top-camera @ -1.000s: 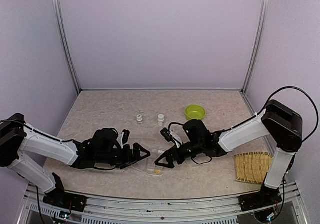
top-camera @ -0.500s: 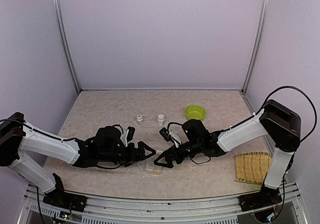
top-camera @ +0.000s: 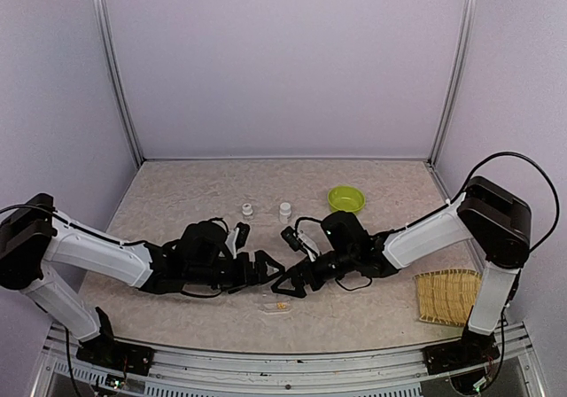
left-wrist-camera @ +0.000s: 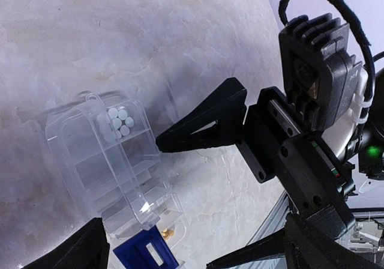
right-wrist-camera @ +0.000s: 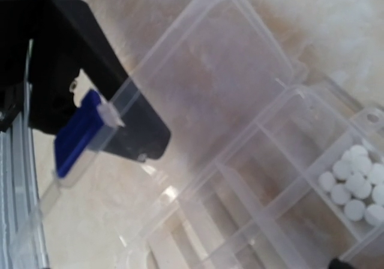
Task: Sort the pills into containers
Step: Close the lid of the pill container.
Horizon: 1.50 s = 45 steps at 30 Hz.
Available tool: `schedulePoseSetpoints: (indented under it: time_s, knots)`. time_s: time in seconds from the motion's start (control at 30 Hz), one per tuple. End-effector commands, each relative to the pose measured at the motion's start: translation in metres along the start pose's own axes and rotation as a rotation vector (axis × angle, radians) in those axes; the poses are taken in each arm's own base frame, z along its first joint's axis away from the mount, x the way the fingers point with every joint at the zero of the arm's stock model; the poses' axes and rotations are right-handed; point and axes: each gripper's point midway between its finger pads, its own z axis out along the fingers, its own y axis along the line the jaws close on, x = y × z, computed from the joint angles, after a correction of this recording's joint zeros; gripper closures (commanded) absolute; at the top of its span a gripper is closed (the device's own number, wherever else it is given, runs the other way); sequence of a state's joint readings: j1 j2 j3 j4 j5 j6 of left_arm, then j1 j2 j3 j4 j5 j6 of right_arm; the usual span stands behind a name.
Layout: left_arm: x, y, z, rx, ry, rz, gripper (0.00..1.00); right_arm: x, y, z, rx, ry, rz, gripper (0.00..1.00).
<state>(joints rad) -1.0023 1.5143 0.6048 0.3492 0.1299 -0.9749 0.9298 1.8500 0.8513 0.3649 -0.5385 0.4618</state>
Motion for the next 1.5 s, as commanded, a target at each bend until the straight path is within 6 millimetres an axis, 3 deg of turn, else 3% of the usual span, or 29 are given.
schedulePoseSetpoints:
  time_s: [0.0,0.63,1.03,1.47]
  knots:
    - [0.007,-0.006,0.007,0.005,0.036,0.035,0.01,-0.004,0.007,0.006,-0.038,-0.01,0.009,0.02]
    - [0.01,-0.005,0.02,-0.005,0.066,0.053,0.01,0.003,0.007,0.008,-0.075,-0.007,0.026,0.01]
    - [-0.002,-0.006,0.009,-0.031,0.013,0.069,0.01,0.0,0.002,-0.013,-0.075,-0.034,0.034,0.0]
    - [-0.007,-0.015,0.005,-0.011,-0.008,0.071,0.01,0.003,0.011,-0.024,-0.177,-0.063,0.062,0.0]
